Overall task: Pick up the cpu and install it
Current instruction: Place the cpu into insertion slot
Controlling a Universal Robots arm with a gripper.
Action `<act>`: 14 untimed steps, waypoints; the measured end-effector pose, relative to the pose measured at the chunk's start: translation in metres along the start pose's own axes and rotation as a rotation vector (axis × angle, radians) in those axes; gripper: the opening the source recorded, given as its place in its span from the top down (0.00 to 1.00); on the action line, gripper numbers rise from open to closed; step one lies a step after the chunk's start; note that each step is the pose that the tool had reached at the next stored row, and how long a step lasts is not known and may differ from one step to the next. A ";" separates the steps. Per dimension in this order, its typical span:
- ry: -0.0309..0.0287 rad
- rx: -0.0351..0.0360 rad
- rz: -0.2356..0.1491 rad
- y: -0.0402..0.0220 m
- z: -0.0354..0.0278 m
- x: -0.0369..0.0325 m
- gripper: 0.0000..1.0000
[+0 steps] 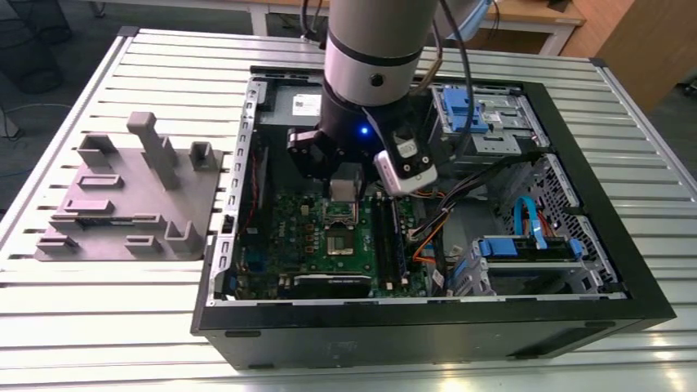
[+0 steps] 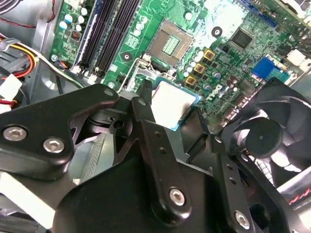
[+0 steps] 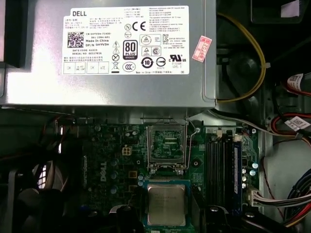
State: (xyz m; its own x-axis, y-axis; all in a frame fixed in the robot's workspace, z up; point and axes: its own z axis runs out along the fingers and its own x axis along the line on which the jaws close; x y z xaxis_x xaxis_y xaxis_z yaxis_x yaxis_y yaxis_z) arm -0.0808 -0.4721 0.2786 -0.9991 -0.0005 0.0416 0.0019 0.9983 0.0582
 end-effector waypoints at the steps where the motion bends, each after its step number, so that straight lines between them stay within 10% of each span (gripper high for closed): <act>1: 0.0000 -0.0001 0.001 -0.0004 0.0010 -0.0002 0.53; 14: -0.0006 -0.0005 0.010 -0.0092 0.0126 -0.0021 0.53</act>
State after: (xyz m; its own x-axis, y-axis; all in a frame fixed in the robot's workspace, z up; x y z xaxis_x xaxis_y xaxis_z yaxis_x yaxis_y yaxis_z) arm -0.0793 -0.4805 0.2654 -0.9991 0.0093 0.0416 0.0117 0.9982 0.0583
